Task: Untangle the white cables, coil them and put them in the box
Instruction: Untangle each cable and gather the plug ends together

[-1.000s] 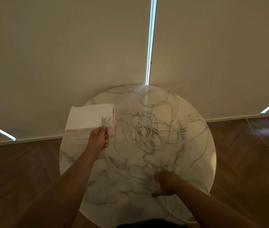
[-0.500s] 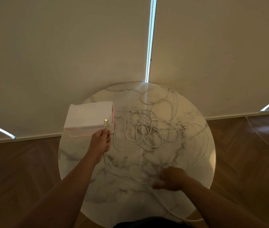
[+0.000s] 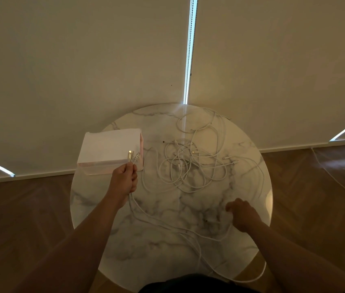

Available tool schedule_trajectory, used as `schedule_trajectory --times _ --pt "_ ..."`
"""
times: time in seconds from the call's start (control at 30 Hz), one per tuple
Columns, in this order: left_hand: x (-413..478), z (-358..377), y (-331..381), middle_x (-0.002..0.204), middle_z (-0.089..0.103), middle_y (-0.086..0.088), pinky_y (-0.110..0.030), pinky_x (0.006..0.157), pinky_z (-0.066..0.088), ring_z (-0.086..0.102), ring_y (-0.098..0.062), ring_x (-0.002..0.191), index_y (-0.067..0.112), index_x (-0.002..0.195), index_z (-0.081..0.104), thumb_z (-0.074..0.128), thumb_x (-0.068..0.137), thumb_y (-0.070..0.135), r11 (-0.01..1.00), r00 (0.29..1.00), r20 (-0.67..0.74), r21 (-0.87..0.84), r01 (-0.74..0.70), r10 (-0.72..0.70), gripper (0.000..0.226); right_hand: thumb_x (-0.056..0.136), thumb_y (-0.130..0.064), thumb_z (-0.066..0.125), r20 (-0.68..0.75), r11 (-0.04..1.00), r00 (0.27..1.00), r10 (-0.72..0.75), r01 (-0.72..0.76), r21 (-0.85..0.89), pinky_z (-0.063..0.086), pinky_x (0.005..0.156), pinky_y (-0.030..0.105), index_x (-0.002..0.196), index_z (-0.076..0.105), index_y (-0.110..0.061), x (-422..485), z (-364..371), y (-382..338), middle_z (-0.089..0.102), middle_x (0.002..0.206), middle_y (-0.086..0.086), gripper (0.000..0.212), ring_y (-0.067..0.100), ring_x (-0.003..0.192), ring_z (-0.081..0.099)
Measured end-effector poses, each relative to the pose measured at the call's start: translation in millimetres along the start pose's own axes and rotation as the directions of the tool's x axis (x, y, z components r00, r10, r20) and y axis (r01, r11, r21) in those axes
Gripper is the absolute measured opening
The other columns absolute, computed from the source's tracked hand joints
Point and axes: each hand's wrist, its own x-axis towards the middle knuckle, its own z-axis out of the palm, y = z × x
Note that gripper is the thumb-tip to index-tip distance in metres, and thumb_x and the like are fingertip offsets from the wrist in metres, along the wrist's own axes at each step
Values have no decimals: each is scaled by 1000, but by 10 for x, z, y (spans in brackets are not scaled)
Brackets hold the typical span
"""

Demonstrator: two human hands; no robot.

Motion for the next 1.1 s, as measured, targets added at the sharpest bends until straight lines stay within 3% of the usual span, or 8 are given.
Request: schedule_trajectory --times 0.1,0.33,0.57,0.63,0.73,0.83,1.0,1.1 --pt "-6 15 -12 50 29 6 -16 37 17 22 -5 37 12 78 47 31 107 24 1000 1000 0 11 1 -1 35 95 -12 47 28 977 995 -95 99 -188 44 94 31 121 54 -21 -34 119 23 47 126 3 28 22 115 48" --pt "-23 19 7 47 31 8 -16 36 17 23 -5 36 12 78 47 31 107 23 1000 1000 4 18 5 -5 35 97 -19 44 36 941 997 -75 83 -327 40 97 35 124 52 -20 -16 157 15 53 128 3 28 23 120 48" --pt "-21 42 -10 46 32 10 -16 36 17 22 -4 35 12 77 47 32 107 23 1000 1000 7 8 7 -7 35 95 -23 49 -38 988 987 -154 153 -25 47 82 39 105 48 -25 83 43 -125 46 113 3 11 26 105 52" --pt "-18 57 -4 47 31 8 -15 37 16 22 -5 35 13 76 48 32 107 23 1000 1000 10 1 4 -4 35 91 -28 59 -5 988 988 -152 152 32 48 85 39 110 51 -22 99 10 -102 46 115 4 22 27 106 54" --pt "-19 56 -4 47 31 8 -15 37 17 22 -5 36 13 76 48 33 107 22 1000 1000 11 -6 0 0 36 85 -31 68 65 992 990 -129 128 15 44 93 34 119 52 -21 90 12 -30 48 122 2 38 23 117 51" --pt "-19 55 -14 48 31 8 -15 36 17 22 -5 36 12 76 48 33 107 23 1000 1000 14 -7 -4 5 36 84 -32 68 65 994 992 -105 107 -35 46 92 33 106 56 -25 56 108 9 50 116 -1 26 21 117 52" --pt "-29 46 -36 48 31 8 -16 37 17 22 -5 36 12 77 48 32 107 23 1000 1000 23 -4 -11 11 36 95 -26 50 -38 998 997 -60 60 4 48 87 34 135 41 -26 -38 246 -9 50 124 2 41 23 113 56" --pt "-41 45 -36 49 32 7 -15 37 18 23 -5 36 12 77 48 32 107 23 1000 1000 23 -8 -10 11 35 95 -24 48 -45 999 998 -50 49 -21 51 79 33 114 56 -22 -47 267 -37 59 110 4 21 23 102 62"
